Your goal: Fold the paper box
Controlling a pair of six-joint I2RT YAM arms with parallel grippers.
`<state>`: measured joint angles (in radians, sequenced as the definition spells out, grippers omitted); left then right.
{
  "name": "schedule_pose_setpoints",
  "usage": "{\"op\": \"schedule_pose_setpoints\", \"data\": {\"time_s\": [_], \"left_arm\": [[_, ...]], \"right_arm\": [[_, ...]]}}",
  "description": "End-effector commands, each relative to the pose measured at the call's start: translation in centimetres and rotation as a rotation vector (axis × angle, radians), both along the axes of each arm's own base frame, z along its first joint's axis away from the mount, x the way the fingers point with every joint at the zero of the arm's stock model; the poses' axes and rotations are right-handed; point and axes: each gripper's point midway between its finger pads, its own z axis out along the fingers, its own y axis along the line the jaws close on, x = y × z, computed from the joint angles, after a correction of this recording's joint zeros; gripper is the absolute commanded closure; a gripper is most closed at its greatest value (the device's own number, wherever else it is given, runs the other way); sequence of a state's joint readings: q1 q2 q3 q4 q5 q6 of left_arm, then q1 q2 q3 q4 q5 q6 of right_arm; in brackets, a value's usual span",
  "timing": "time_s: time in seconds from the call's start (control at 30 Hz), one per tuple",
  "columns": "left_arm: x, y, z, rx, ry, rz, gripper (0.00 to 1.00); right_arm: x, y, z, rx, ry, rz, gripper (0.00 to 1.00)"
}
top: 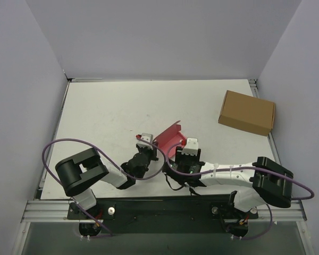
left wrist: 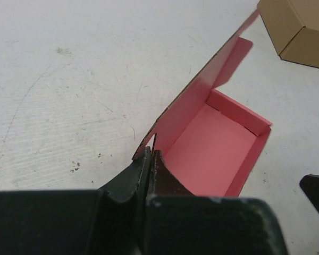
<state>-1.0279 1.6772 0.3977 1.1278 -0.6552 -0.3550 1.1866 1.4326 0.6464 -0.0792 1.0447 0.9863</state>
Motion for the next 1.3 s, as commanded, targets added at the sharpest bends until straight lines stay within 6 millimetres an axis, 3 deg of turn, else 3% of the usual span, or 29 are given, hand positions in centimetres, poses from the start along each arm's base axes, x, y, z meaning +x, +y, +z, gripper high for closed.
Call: {"op": "schedule_pose_setpoints", "data": {"time_s": [0.0,0.1,0.2,0.33,0.4,0.43,0.47,0.57,0.67,0.93,1.27], "left_arm": [[-1.8,2.5,-5.8,0.317,0.088,-0.063,1.0],[-2.0,1.9,-4.7,0.352,0.038,-0.12,1.0],[-2.1,1.1,-3.6,0.385,-0.013,-0.193,1.0],[-2.8,0.1,-2.9,0.436,-0.059,-0.308,1.0],[-3.0,-0.1,-2.8,0.466,-0.076,-0.347,1.0],[-3.3,-0.5,-2.7,0.461,-0.085,-0.378,1.0],[-3.3,-0.5,-2.6,0.466,-0.088,-0.389,1.0],[-3.5,-0.6,-2.4,0.489,-0.108,-0.422,1.0],[-3.8,-0.7,-2.1,0.494,-0.131,-0.446,1.0],[-4.5,-1.9,-1.7,0.528,-0.159,-0.546,1.0],[-4.4,-2.3,-1.7,0.569,-0.159,-0.574,1.0]], "right_arm": [[-1.4,-2.3,1.1,0.002,0.012,-0.003,0.44],[-2.2,-2.6,1.4,0.014,0.053,0.043,0.32],[-2.4,-3.4,2.0,0.039,0.089,0.069,0.3],[-2.5,-3.2,1.8,0.255,0.271,0.126,0.3],[-1.9,-3.3,3.3,0.367,0.296,0.146,0.3],[-0.7,-4.6,3.8,0.435,0.302,0.101,0.3],[-1.0,-3.6,4.8,0.529,0.341,0.164,0.29],[0.1,-4.0,6.5,0.699,0.39,0.184,0.29],[1.3,-4.1,6.6,0.799,0.45,0.187,0.3],[5.6,-2.8,7.2,0.85,0.504,0.246,0.3],[9.5,-2.6,6.9,0.71,0.517,0.313,0.3]]}}
